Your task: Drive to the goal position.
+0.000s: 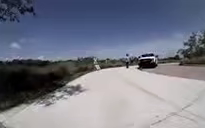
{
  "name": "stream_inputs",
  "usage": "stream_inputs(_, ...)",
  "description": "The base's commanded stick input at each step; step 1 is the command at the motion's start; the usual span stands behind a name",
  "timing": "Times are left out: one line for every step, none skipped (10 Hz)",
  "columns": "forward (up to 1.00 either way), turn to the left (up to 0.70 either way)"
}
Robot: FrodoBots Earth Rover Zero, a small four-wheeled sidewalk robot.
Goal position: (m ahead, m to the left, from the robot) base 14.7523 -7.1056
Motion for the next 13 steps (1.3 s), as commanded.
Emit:
stream_inputs(0.85, 0.0)
stream_inputs(0.85, 0.0)
stream_inputs(0.85, 0.0)
stream_inputs(0.85, 0.0)
stream_inputs(0.85, 0.0)
stream_inputs(0.85, 0.0)
stream_inputs(0.85, 0.0)
stream_inputs(0.85, 0.0)
stream_inputs(0.85, 0.0)
stream_inputs(0.85, 0.0)
stream_inputs(0.85, 0.0)
stream_inputs(0.85, 0.0)
stream_inputs(0.85, 0.0)
